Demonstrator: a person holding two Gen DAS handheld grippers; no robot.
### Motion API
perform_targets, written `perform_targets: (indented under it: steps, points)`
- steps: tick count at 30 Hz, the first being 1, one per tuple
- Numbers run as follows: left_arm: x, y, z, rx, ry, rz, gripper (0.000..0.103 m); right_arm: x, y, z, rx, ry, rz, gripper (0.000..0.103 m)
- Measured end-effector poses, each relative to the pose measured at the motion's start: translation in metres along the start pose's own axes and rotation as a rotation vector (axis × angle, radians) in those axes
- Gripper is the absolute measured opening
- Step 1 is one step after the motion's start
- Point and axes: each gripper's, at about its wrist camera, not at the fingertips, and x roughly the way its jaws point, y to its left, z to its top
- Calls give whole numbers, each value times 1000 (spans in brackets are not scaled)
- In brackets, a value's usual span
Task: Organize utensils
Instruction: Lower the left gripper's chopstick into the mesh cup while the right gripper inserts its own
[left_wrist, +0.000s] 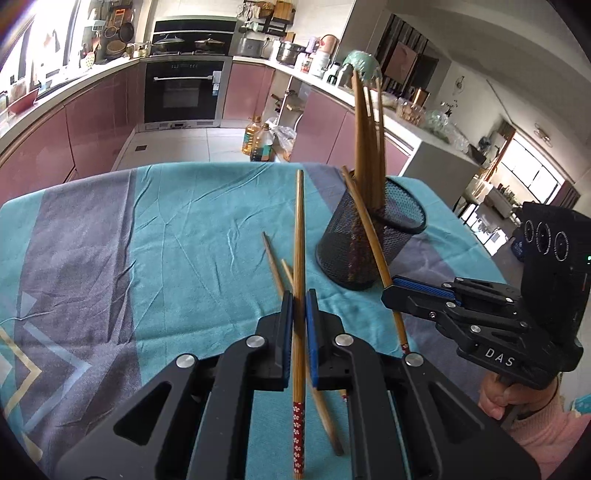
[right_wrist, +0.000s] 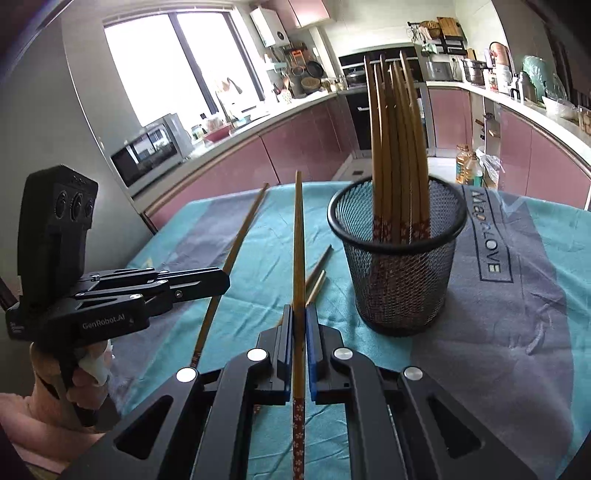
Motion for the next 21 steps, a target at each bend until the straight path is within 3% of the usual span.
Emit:
perform_targets:
  steps: [12,21]
  points:
    - [-49,-21,16,26,-96,-111,8,-42,-11,16,11,-119,6,6]
    - [-69,-27,34,36,-159,-138,7,-64,-15,33,-13,-194,-9,6]
